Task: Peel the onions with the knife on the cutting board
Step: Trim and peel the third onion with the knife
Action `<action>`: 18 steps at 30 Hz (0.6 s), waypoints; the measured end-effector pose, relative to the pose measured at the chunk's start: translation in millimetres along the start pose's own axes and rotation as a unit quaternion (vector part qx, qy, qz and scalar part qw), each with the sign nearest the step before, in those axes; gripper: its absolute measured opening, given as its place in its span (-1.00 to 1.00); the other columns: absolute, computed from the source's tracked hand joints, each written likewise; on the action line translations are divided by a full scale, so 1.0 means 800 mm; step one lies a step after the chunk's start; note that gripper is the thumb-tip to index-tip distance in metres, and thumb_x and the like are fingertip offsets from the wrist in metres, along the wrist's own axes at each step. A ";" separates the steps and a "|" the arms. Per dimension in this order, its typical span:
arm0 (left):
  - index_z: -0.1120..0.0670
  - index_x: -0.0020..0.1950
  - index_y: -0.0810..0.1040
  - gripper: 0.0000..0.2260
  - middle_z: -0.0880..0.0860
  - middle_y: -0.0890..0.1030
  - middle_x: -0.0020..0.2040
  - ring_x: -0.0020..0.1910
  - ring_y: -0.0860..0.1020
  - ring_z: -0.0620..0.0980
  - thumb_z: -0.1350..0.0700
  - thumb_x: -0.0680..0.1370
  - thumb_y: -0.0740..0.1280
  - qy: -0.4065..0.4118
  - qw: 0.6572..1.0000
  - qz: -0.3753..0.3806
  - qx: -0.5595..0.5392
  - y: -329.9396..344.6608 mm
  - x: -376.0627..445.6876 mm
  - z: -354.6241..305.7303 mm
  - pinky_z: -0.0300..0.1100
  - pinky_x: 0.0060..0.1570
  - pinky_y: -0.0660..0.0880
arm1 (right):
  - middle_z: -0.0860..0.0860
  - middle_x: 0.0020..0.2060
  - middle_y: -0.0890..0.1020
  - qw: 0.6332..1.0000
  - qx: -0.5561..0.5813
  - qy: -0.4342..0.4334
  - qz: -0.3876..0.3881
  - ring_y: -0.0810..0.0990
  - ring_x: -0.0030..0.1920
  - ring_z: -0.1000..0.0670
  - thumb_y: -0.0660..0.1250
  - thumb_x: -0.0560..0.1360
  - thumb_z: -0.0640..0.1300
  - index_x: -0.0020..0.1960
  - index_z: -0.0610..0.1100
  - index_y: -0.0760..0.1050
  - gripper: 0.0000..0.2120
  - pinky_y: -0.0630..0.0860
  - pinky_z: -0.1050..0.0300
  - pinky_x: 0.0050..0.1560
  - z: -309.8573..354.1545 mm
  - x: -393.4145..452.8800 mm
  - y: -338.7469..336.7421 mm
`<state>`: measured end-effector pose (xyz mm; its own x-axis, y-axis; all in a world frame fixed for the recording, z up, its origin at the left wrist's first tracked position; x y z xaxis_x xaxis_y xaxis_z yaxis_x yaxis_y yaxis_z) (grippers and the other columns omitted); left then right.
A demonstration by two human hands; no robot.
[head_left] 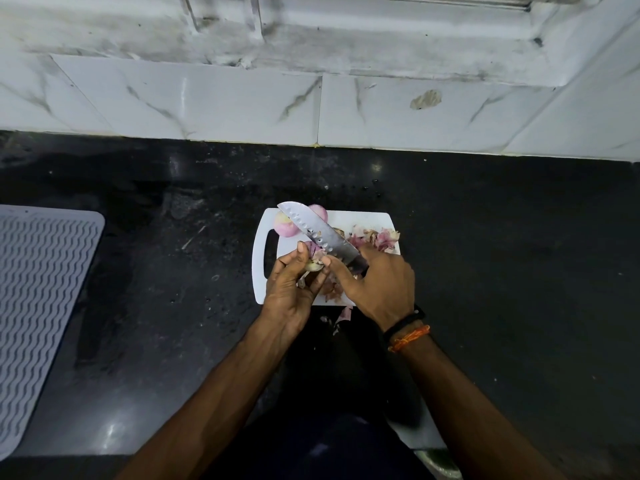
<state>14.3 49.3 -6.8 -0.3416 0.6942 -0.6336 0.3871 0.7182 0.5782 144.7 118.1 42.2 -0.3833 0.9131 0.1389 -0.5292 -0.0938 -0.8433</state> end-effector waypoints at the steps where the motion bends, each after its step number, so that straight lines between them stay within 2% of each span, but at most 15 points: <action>1: 0.12 -0.06 0.55 -0.72 0.09 0.64 -0.27 -0.22 0.65 -0.04 0.00 0.37 0.50 0.000 1.000 -0.004 0.006 -0.001 0.000 0.001 -0.16 -0.16 0.62 | 0.13 -0.39 0.57 1.000 -0.010 0.004 -0.003 0.45 -0.36 0.13 0.17 0.42 0.53 -0.17 0.00 0.56 -0.41 0.30 0.23 -0.28 0.002 -0.001 0.000; 4: 0.14 -0.06 0.53 -0.69 0.08 0.63 -0.31 -0.23 0.66 -0.04 -0.02 0.36 0.50 0.000 1.000 -0.010 0.018 0.000 0.001 0.003 -0.18 -0.19 0.61 | 0.11 -0.38 0.61 1.000 -0.020 0.018 -0.016 0.57 -0.34 0.08 0.20 0.40 0.52 -0.17 0.01 0.59 -0.42 0.32 0.23 -0.28 0.006 -0.002 0.000; 7: 0.21 0.13 0.50 -0.52 0.14 0.61 -0.20 -0.13 0.66 0.00 -0.05 0.36 0.52 0.008 1.000 -0.001 0.029 0.000 0.002 0.003 -0.18 -0.16 0.61 | 0.07 -0.37 0.65 0.999 -0.028 0.027 -0.029 0.65 -0.29 0.00 0.27 0.41 0.48 -0.14 0.00 0.62 -0.46 0.34 0.21 -0.28 0.008 -0.002 0.001; 9: 0.23 0.20 0.48 -0.48 0.17 0.60 -0.14 -0.09 0.66 0.02 -0.04 0.39 0.51 0.013 0.999 0.005 0.031 0.000 0.002 0.003 -0.18 -0.14 0.61 | 0.05 -0.34 0.67 0.999 -0.033 0.029 -0.026 0.67 -0.27 -0.03 0.27 0.43 0.46 -0.11 -0.01 0.64 -0.47 0.36 0.20 -0.27 0.010 -0.002 0.003; 12: 0.28 -0.03 0.55 -0.63 0.12 0.63 -0.22 -0.12 0.66 0.00 -0.03 0.45 0.44 0.018 0.999 0.016 0.041 0.002 0.002 0.001 -0.18 -0.12 0.61 | 0.04 -0.33 0.68 0.999 -0.032 0.028 -0.029 0.66 -0.29 -0.02 0.27 0.44 0.43 -0.11 -0.03 0.64 -0.48 0.35 0.22 -0.28 0.011 0.000 0.003; 14: 0.24 -0.13 0.57 -0.70 0.09 0.63 -0.27 -0.14 0.66 -0.03 -0.02 0.47 0.41 0.021 0.999 0.017 0.046 0.004 -0.001 -0.001 -0.17 -0.10 0.62 | 0.04 -0.33 0.68 0.999 -0.036 0.026 -0.028 0.66 -0.29 -0.01 0.28 0.45 0.42 -0.10 -0.03 0.65 -0.48 0.35 0.23 -0.29 0.010 0.000 0.004; 18: 0.19 -0.25 0.64 -0.68 0.08 0.65 -0.29 -0.19 0.68 -0.07 0.04 0.61 0.33 0.014 0.999 -0.007 0.038 0.003 -0.001 0.001 -0.21 -0.16 0.62 | 0.05 -0.37 0.66 0.998 -0.041 0.038 -0.011 0.64 -0.31 0.01 0.26 0.42 0.47 -0.17 -0.03 0.65 -0.44 0.36 0.21 -0.31 0.011 -0.001 0.007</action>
<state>16.2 50.2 -5.6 -0.3705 0.6858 -0.6265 0.4455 0.7230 0.5280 135.5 113.2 42.3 -0.3118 0.9425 0.1203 -0.4711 -0.0434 -0.8810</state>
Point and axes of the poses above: each hand's wrist, its own x-axis towards the middle knuckle, its own y-axis out of the palm, z = x × y, the point moved 3 cm from there along x, towards the middle knuckle
